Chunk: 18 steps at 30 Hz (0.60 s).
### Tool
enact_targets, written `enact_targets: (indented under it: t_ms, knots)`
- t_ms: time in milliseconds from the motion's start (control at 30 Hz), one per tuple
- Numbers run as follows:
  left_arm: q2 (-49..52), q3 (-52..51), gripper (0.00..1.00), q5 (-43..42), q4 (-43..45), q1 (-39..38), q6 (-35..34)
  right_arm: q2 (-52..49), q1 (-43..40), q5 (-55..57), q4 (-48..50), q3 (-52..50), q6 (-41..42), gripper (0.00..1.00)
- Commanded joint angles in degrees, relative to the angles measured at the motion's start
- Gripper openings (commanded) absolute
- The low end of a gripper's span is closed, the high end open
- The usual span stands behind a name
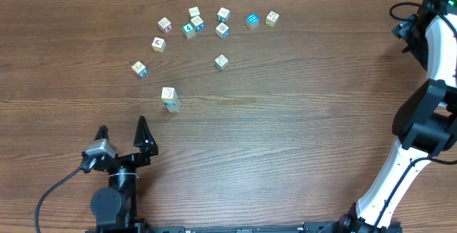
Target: Form a tower
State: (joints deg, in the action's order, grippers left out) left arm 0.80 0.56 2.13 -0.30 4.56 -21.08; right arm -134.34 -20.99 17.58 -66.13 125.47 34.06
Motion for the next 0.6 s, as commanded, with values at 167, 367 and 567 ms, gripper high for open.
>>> enact_targets:
  t_ms: [167, 367, 567]
  knots:
    - [-0.6, -0.3, 0.99, -0.3, -3.9, 0.3, -0.3, -0.4, 0.0, 0.8, 0.1, 0.9, 0.0, 1.0]
    - [-0.6, -0.3, 0.99, -0.3, -4.0, 0.3, -0.3, -0.4, 0.0, 0.8, 0.1, 0.9, 0.0, 1.0]
    - [-0.6, -0.3, 0.99, -0.3, -4.0, 0.3, -0.3, -0.4, 0.0, 0.8, 0.1, 0.9, 0.0, 1.0]
